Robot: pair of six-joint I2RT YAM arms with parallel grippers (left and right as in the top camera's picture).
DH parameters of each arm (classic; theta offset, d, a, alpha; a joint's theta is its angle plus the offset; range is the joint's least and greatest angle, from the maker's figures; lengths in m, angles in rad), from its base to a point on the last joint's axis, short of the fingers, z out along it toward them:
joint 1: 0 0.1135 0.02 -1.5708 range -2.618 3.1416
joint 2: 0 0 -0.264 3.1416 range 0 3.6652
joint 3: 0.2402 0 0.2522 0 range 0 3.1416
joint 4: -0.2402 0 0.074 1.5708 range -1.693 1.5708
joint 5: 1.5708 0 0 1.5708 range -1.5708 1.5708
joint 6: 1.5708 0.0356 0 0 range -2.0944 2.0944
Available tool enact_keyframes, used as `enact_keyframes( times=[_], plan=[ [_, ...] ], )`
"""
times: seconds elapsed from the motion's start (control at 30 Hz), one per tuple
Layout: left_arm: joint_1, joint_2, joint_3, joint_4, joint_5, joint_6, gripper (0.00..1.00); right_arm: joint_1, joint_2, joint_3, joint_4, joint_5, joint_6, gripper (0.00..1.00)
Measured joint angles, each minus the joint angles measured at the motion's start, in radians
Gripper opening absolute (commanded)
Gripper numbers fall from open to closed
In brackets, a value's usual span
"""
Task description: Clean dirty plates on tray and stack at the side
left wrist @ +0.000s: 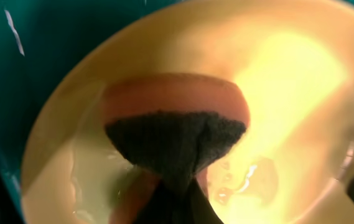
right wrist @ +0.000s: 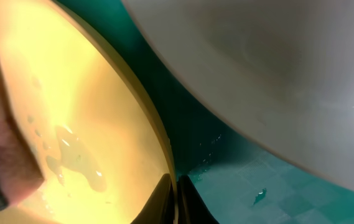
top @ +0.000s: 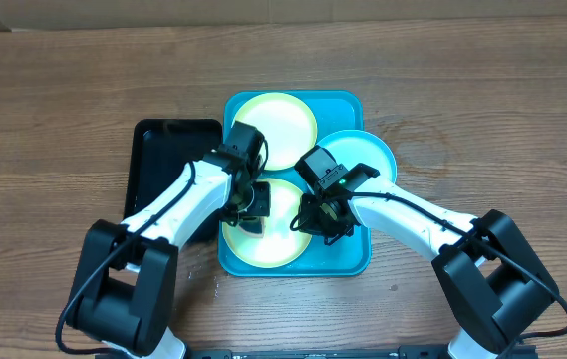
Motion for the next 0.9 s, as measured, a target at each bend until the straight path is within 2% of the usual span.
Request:
enact_keyframes(
  times=[0.23,0.47,0.6,0.73,0.9],
  plan=[
    [0.005,0.041,0.001,0.017,0.059,0.010,0.04,0.000,0.000,0.000,-0.004,0.003,-0.001,0.04],
    [0.011,0.060,0.007,-0.014,0.281,0.098,0.04,0.000,0.000,0.000,-0.009,0.004,0.000,0.04],
    [0.023,0.060,0.042,-0.073,0.338,0.126,0.04,0.000,0.000,0.000,-0.004,0.002,-0.001,0.04],
    [0.037,0.031,0.070,-0.089,0.311,0.135,0.04,0.000,0.000,0.000,-0.001,0.002,0.000,0.04],
    [0.042,-0.012,0.079,-0.123,0.165,0.109,0.04,0.000,0.000,0.000,0.000,0.000,0.000,0.04]
  ],
)
